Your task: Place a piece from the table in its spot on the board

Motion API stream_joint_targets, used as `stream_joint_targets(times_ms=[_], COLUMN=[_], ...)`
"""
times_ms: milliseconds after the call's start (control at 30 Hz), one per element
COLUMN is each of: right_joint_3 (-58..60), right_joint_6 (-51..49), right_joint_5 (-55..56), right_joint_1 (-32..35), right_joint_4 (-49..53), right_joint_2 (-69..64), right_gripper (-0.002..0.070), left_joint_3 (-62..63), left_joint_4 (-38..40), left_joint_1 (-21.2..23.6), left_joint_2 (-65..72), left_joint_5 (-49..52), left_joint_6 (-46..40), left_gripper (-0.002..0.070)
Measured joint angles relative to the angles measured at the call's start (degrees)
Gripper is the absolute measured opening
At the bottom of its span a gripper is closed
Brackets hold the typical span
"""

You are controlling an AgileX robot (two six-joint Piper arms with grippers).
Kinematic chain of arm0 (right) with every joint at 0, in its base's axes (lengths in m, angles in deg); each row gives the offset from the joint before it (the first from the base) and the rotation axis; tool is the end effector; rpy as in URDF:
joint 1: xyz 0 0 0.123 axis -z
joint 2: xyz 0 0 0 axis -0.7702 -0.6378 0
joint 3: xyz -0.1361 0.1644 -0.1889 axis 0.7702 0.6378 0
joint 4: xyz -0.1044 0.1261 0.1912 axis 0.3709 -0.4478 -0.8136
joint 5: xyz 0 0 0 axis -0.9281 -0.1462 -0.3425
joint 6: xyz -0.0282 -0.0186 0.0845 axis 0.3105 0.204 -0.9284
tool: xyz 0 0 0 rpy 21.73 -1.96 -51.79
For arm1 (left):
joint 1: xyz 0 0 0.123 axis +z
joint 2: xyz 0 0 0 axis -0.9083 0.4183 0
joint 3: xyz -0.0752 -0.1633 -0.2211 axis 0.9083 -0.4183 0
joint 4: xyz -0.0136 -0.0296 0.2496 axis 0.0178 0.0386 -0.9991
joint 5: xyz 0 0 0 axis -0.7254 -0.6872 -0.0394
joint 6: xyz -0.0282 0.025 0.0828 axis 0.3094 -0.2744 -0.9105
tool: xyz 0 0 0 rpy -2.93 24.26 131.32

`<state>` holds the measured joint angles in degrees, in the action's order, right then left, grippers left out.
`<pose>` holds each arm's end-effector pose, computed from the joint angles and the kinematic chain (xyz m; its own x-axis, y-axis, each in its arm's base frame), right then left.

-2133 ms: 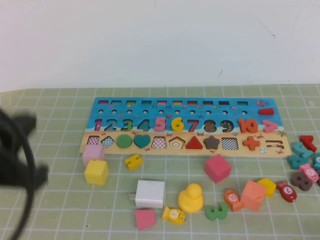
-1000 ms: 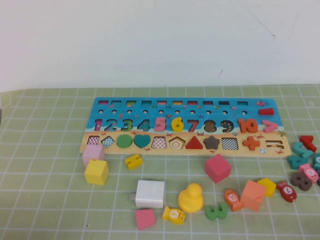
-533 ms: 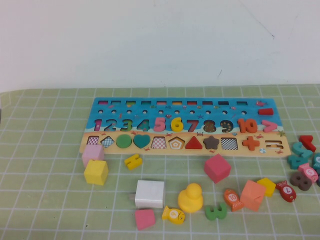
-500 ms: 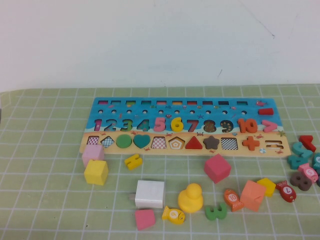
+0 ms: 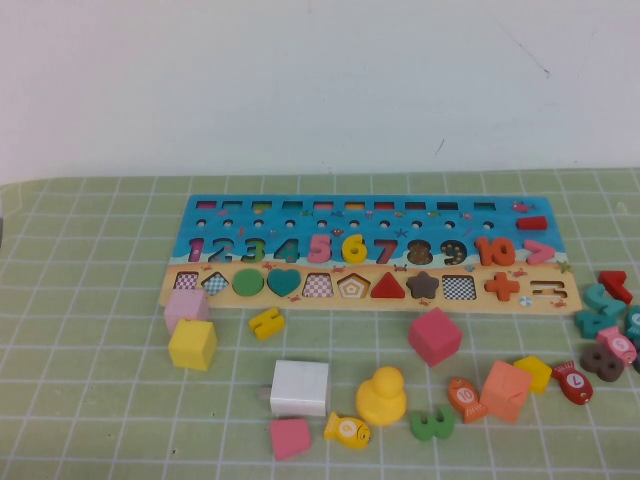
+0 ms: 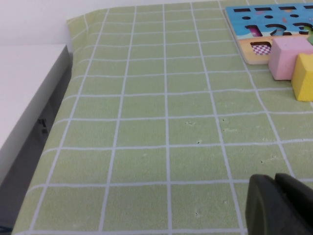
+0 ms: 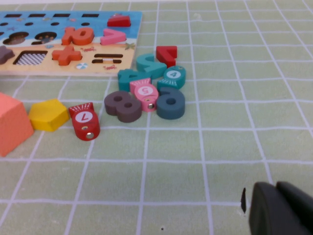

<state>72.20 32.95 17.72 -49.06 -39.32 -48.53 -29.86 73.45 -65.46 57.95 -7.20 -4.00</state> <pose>0.0525 0.0007 0.1754 -0.2796 -0.0262 -0.9598 -0.0056 0.9997 -0.0256 0.0538 -0.0028 0.1791 -0.2316 -0.0343 -0.9722 0.0229 0.9989 -0.0407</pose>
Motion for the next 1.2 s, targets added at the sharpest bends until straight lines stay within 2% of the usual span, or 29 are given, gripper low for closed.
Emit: stream_joint_targets(times_ms=[1200], right_joint_3=[0.0], right_joint_6=[0.78], right_joint_5=[0.0], right_joint_1=[0.0], right_joint_4=[0.0], right_joint_2=[0.0], right_gripper=[-0.0003], left_joint_3=[0.1], left_joint_4=[0.36], left_joint_1=[0.0], left_joint_2=[0.0], left_joint_5=[0.09], left_joint_6=[-1.04], left_gripper=[-0.0002])
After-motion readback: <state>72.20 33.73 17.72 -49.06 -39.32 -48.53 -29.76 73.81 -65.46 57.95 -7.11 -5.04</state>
